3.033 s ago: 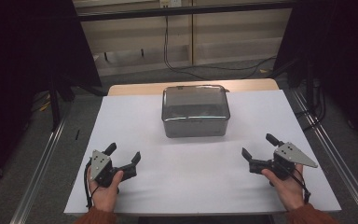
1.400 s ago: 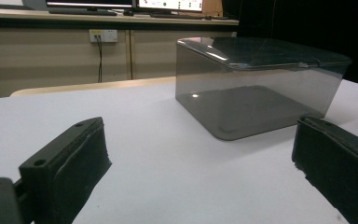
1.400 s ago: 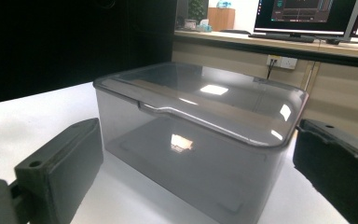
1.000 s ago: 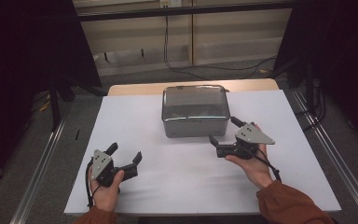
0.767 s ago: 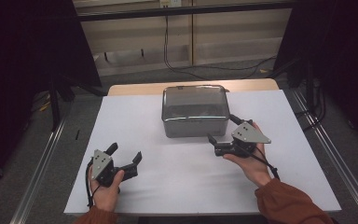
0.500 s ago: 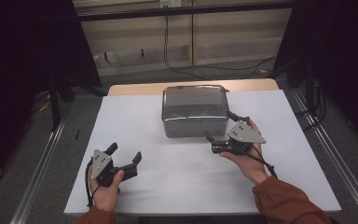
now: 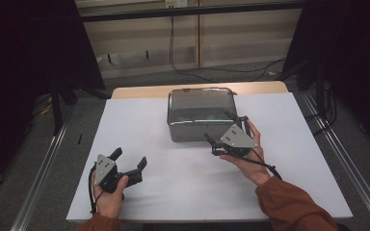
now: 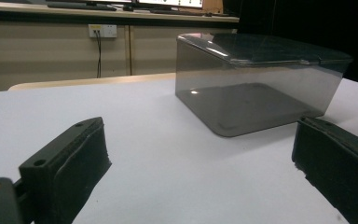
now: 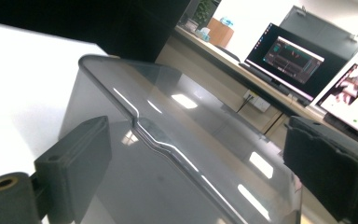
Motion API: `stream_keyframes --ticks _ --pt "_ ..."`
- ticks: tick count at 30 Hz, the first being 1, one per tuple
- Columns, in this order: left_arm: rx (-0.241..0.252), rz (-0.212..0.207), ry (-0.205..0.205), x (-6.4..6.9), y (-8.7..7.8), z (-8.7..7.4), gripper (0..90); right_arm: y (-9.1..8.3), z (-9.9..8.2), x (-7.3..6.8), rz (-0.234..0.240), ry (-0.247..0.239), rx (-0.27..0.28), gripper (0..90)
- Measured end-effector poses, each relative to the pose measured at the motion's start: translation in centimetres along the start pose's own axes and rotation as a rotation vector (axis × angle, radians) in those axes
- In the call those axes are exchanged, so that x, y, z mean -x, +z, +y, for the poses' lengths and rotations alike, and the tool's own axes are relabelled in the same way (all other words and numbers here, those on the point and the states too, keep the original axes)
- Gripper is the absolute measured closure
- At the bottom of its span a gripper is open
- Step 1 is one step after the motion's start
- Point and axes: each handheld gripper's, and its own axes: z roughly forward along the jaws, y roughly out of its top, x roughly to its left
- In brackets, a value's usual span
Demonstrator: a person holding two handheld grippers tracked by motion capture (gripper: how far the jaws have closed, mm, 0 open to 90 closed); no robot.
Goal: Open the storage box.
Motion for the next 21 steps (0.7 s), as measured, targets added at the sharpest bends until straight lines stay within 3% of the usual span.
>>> stream_keyframes --ticks 6,12,15,21 --pt "-0.004 0.006 0.007 -0.1 0.0 0.0 3.1 0.8 0.2 -0.4 -0.011 -0.108 -0.012 10.1" --pt "-0.01 0.009 0.014 -0.2 0.0 0.0 3.1 1.5 0.3 -1.4 -0.021 -0.264 -0.024 14.6" --pt "-0.01 0.011 0.017 -0.2 0.0 0.0 3.1 1.6 0.3 -1.5 -0.02 -0.294 -0.026 16.0" --pt "-0.015 0.011 0.018 -0.2 0.0 0.0 3.1 2.1 0.3 -2.1 -0.027 -0.412 -0.038 20.9"
